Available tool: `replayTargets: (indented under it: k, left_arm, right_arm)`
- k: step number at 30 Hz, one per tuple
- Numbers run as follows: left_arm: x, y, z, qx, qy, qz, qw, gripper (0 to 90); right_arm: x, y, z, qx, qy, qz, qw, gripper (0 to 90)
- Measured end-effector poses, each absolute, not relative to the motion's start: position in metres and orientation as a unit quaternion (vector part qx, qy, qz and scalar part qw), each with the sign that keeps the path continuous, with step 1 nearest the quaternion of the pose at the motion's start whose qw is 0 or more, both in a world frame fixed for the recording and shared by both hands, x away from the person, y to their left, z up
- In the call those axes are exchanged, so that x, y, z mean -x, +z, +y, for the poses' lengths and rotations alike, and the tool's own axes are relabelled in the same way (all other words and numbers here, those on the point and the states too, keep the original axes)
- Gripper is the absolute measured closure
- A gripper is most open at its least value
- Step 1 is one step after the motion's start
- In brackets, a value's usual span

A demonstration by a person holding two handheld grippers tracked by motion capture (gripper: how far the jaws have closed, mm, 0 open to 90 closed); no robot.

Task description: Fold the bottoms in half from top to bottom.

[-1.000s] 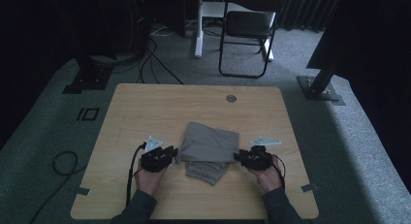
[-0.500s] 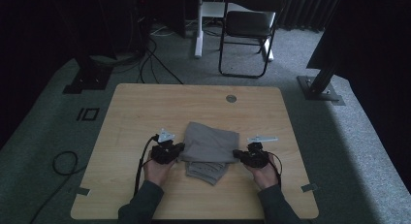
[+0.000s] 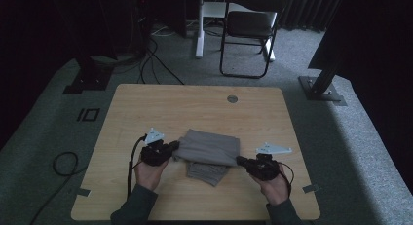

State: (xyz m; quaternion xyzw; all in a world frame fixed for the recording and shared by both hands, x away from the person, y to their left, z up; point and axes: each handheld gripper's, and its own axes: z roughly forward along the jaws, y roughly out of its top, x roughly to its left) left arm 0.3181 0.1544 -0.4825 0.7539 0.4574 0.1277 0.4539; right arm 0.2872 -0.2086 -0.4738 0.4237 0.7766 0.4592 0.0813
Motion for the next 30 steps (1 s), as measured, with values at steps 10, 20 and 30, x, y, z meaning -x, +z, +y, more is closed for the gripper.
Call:
replayTargets:
  k: [10,20,30]
  left_arm:
    - [-0.308,-0.520,0.148,-0.776,0.104,0.465,0.413,77.9]
    - [-0.312,-0.499,0.143,-0.760,0.136,0.445,0.454,65.1]
    - [-0.314,-0.506,0.135,-0.760,0.132,0.448,0.452,65.0]
  right_arm:
    - [-0.283,-0.525,-0.182,-0.431,0.378,0.817,0.070,61.2]
    - [-0.293,-0.531,-0.151,-0.411,0.368,0.830,0.084,42.5]
    - [-0.332,-0.539,-0.149,-0.388,0.328,0.852,0.123,43.4]
